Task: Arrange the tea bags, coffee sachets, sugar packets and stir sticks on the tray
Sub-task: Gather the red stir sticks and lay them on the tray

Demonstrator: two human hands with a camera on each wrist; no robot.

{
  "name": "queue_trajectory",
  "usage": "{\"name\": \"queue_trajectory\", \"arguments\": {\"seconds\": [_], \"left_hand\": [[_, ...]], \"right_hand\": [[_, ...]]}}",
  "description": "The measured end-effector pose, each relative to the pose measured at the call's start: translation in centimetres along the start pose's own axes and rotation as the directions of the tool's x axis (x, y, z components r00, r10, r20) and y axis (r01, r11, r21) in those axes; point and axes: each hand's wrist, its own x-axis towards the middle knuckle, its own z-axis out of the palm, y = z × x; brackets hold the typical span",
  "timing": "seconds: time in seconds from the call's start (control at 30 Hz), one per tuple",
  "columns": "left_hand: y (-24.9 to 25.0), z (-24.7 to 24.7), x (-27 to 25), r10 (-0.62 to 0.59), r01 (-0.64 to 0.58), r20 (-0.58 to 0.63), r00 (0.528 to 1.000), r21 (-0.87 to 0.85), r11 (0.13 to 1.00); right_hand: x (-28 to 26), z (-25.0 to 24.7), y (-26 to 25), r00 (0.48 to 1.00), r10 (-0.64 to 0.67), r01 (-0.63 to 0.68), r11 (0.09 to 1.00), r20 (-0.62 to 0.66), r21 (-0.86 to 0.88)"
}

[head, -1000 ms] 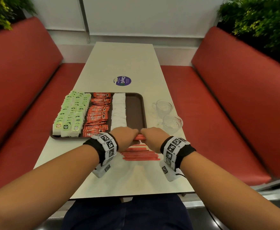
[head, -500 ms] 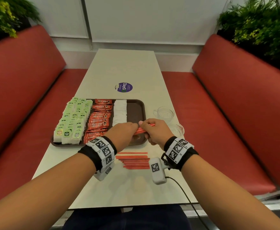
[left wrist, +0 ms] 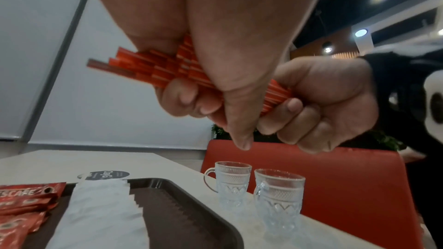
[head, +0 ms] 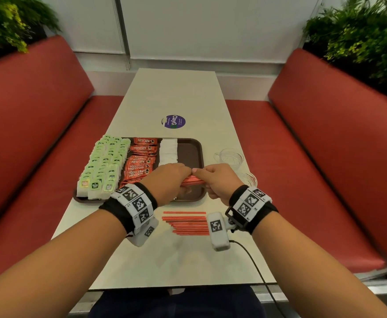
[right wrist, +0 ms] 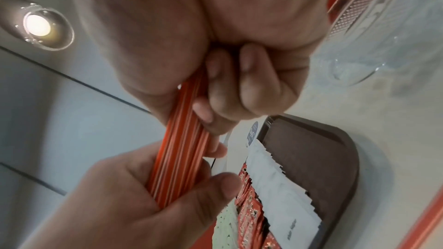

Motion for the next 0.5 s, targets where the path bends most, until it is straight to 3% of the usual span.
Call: {"name": "queue_trajectory", "arguments": {"seconds": [0.13, 0.2, 0.3, 0.43, 0.5], "left_hand": [[-1.2, -1.3, -0.7, -0.149, 0.118, -0.102, 0.984, -0.259, 0.959], [-1.8, -1.8, -0.8, -0.253, 0.199, -0.057, 0.966, -0.465, 0.863], [-1.7, -2.0, -0.5, -0.314, 0.194, -0.080, 0.946, -0.637, 0.746], [0.0, -2.4, 0.5, -0.471, 0.151, -0.208, 0.858, -0.772, 0.617], [0.6, -2.5, 1.2, -0.510, 0.149, -0.261, 0.820, -0.763, 0.629]], "right_hand": [[0.0, -0.1, 0.0, 0.998, -0.037, 0.044, 0.991, -0.053, 0.130], [0.2, -0.2, 0.1, 0.994, -0.043, 0.060, 0.983, -0.101, 0.174], [0.3, -0.1, -0.1, 0.988, -0.055, 0.087, 0.971, -0.146, 0.223], [0.6, 1.1, -0.5, 0.966, -0.104, 0.143, 0.978, -0.236, 0.153], [1.1, 1.7, -0.7, 0.942, -0.146, 0.178, 0.981, -0.301, 0.082]]}}
